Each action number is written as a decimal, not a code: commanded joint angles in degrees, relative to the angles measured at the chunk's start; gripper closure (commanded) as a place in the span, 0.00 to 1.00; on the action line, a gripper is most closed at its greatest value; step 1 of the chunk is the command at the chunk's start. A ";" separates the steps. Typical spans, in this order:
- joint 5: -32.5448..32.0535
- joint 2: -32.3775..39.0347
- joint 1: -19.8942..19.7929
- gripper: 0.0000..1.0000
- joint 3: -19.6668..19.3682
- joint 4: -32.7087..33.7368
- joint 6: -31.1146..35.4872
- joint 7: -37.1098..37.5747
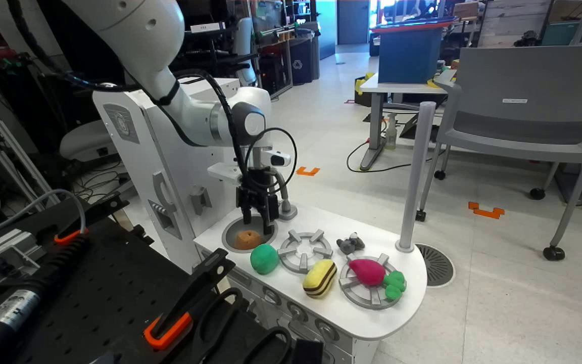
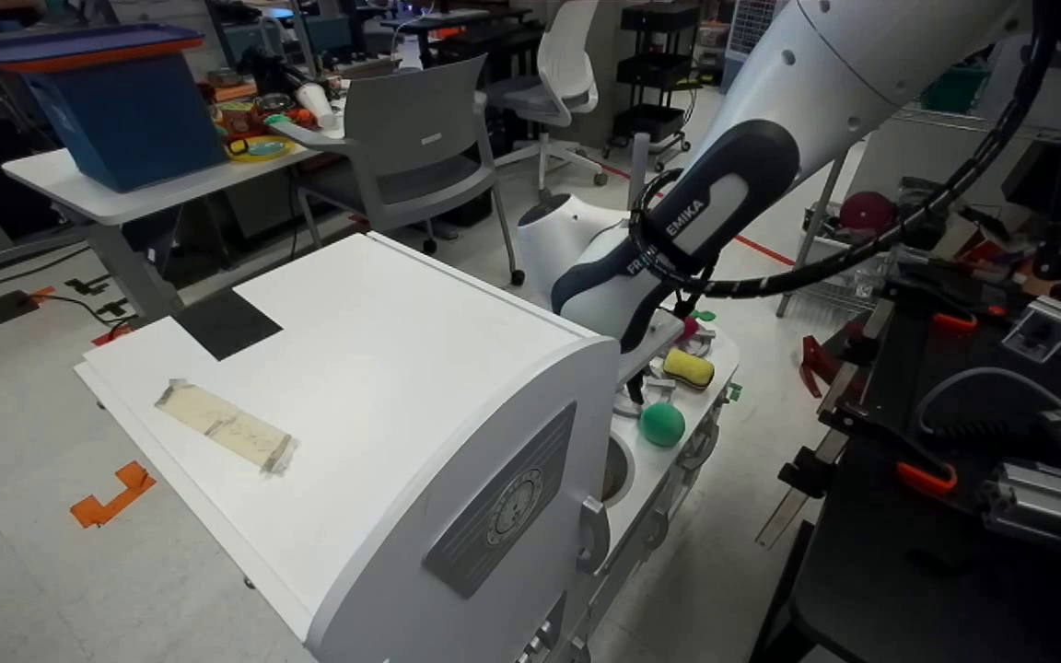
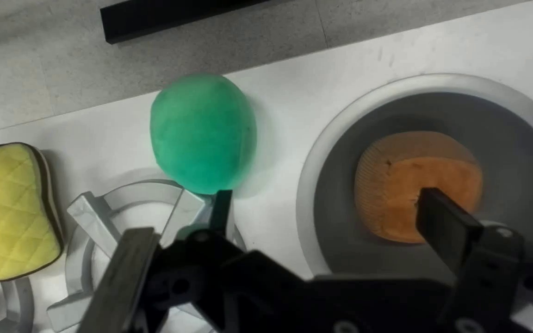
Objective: Remove the plushy from the sink and put it on the silver thing
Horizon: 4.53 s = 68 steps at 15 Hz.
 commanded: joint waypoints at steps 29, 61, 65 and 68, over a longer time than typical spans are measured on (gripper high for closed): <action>3.72 6.07 -0.78 0.00 6.43 -1.38 19.93 -11.05; 2.38 4.58 1.66 0.96 0.22 3.06 2.70 -2.78; 3.70 -0.83 0.19 0.96 2.20 -4.61 6.11 -3.31; 4.55 -6.13 -0.79 0.96 3.84 -11.54 10.92 -3.41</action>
